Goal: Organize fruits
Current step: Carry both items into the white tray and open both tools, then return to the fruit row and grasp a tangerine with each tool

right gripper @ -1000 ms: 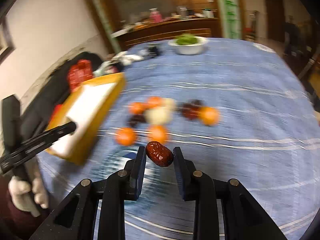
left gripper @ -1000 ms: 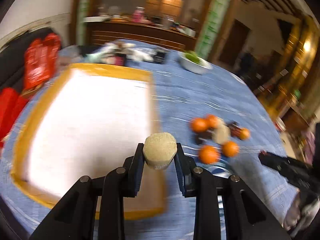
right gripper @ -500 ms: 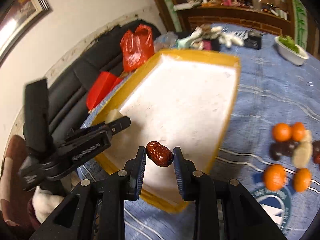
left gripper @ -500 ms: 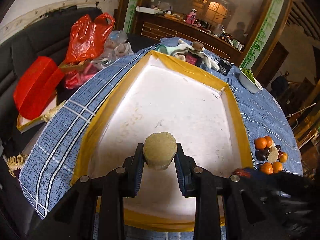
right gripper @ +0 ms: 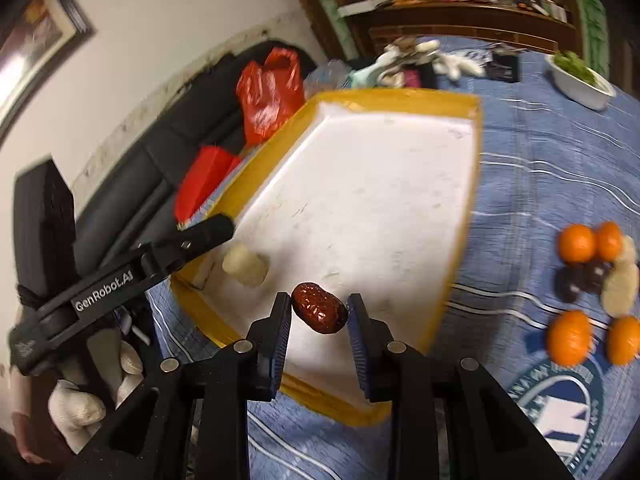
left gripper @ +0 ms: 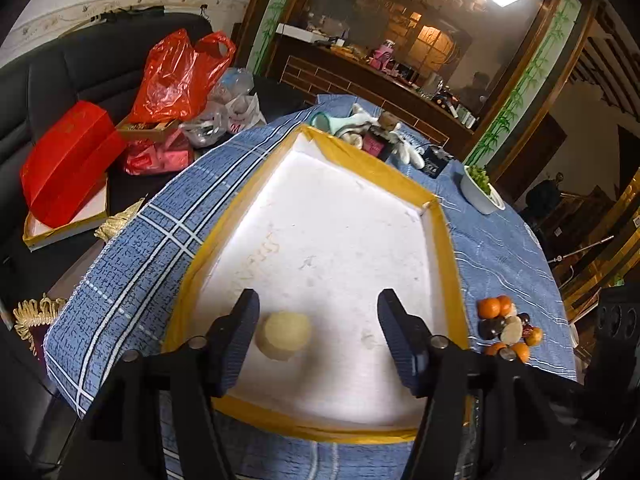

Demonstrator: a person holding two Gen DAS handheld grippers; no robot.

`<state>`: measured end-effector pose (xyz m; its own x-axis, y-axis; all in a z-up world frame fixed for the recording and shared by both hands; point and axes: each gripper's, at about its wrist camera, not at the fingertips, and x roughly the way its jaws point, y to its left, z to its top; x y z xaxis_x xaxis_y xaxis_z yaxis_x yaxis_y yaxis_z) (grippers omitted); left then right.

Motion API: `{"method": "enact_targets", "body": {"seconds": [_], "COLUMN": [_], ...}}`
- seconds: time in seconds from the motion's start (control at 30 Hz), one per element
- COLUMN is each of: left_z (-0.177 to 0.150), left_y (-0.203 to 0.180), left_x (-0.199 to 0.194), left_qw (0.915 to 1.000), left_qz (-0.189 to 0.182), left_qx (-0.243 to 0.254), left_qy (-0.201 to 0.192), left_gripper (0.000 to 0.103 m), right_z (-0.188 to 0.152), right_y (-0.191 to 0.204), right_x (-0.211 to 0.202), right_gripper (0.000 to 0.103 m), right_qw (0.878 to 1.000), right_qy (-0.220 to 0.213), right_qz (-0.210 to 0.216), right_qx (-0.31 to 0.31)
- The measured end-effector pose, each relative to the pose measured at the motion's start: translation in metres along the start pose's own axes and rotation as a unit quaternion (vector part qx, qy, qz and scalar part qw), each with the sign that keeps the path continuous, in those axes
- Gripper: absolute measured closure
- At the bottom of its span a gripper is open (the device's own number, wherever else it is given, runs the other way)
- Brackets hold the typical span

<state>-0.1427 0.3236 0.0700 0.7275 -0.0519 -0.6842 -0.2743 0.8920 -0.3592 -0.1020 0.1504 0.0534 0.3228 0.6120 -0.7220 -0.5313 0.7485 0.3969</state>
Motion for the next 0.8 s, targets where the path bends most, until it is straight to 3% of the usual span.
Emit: {"method": "enact_targets", "body": {"seconds": [0.17,0.3,0.47,0.6,0.8], "left_z": [-0.005,-0.007,-0.009,-0.014,-0.032], "left_y": [-0.019,-0.033,-0.045,-0.058,-0.100], "left_x": [-0.002,-0.008,-0.009,-0.005,0.010], "left_qw": [0.9999,0.9996,0.9992,0.9981,0.9906], "left_qz": [-0.012,-0.018,-0.019,-0.032,-0.066], "left_qx": [0.010,0.022,0.035,0.052,0.113], "left_qy": [0.005,0.004,0.004,0.012,0.040], "left_gripper": [0.038,0.030,0.030,0.030,0.030], "right_z": [-0.005,-0.012,-0.024,-0.036,-0.045], "right_y": [-0.028,-0.043,-0.075,-0.114,-0.140], "right_x": [-0.025,-0.041,-0.072,-0.099,-0.100], "right_gripper": [0.071,0.057,0.057,0.057,0.055], "right_qw": [0.999,0.996,0.992,0.987,0.982], "right_qy": [-0.020,-0.036,-0.065,-0.093,-0.082], "right_qz": [0.018,0.045,0.034,-0.021,-0.120], "right_qx": [0.045,0.073,0.102,0.129,0.120]}}
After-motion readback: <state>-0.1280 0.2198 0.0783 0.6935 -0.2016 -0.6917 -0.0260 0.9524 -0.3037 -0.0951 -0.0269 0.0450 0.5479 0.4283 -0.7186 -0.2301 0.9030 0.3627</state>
